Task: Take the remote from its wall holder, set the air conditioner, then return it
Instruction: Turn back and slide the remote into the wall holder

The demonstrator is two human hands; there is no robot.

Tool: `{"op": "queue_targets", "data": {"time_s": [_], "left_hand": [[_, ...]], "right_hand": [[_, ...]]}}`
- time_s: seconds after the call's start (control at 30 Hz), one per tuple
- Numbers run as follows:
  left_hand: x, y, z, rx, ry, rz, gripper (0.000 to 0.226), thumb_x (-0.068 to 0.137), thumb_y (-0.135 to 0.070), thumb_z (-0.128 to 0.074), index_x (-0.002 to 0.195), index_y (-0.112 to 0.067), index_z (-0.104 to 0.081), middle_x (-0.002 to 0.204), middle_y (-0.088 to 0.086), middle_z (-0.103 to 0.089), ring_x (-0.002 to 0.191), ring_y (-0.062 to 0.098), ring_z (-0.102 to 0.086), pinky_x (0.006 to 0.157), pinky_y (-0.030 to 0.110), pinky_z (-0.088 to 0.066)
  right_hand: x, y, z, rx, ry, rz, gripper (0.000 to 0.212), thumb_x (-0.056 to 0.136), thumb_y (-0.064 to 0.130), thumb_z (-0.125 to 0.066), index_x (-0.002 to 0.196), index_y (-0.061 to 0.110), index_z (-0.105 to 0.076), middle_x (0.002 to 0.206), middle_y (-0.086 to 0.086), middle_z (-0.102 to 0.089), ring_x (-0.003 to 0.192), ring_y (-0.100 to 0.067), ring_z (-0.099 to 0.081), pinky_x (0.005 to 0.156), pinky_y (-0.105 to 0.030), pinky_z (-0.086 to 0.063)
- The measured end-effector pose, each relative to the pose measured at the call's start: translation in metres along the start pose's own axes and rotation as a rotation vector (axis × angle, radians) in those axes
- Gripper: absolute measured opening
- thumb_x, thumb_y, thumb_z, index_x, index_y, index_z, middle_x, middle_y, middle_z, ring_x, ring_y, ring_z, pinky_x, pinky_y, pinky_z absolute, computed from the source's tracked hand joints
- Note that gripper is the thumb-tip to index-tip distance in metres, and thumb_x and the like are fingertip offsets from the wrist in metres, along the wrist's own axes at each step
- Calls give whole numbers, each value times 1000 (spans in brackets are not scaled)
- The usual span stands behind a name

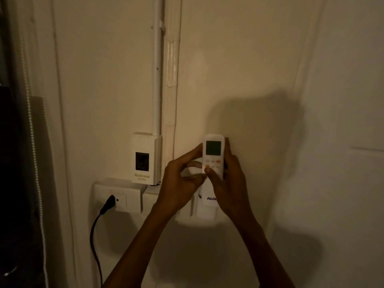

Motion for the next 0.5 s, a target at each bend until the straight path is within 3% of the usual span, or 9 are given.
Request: {"op": "queue_targets", "data": {"time_s": [0.23,0.37,0.5], "left_hand": [[9,1,-4,-45,9,-56,70,76,4,-71,138,-16,-44,128,-1,-61,102,9,-64,78,12,-53],[17,1,-4,-89,27,-40,67,79,5,-68,137,-20,-45,126,-2,-62,101,7,-64,78,17,-56],[16,8,0,-90,25,-43,66,79,6,-67,135,-22,-47,124,-4,-64,99,7,-65,81,22,-57]], "right_hand": [[6,-1,5,-36,-47,60,65,89,25,-57,145,23,-23,125,8,-49,106,6,-51,83,-5,-47],[10,1,8,-82,-102,94,62,89,28,-57,143,18,-28,125,-1,-53,108,-9,-56,84,-9,-49],[4,4,5,-152,-145,129,63,88,28,-59,142,17,-30,121,-2,-51,106,-9,-55,84,-10,-49]]}}
Point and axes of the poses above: each hand's wrist, its own x-axis towards the middle knuckle, its own z-axis out of the back of the hand, y = z × x, the point moved 6 cm from there along x, towards the middle knuckle
